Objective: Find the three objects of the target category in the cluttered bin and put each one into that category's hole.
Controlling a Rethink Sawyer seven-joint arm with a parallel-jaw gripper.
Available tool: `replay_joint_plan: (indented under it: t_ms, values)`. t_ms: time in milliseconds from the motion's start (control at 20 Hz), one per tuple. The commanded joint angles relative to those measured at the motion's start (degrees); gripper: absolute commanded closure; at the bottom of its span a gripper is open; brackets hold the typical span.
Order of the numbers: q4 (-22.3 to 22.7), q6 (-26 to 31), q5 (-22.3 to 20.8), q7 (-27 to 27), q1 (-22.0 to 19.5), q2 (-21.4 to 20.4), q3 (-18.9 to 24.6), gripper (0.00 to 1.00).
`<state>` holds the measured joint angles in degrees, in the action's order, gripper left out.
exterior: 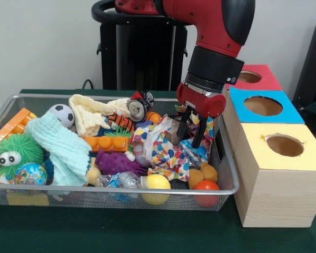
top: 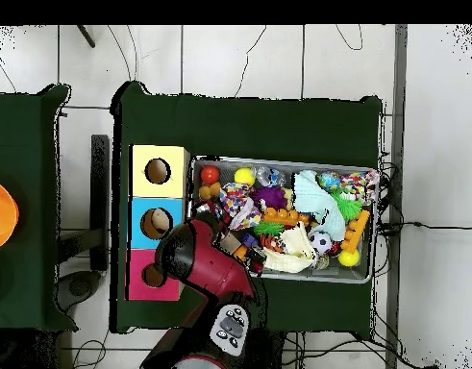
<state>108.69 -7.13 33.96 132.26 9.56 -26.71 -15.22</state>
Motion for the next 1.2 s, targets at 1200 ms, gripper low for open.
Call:
replay_joint_plan:
  t_ms: [1200]
  values:
    - [0.7,2.8,-0.4,8.5,-2.0,3.0,4.0,0.00]
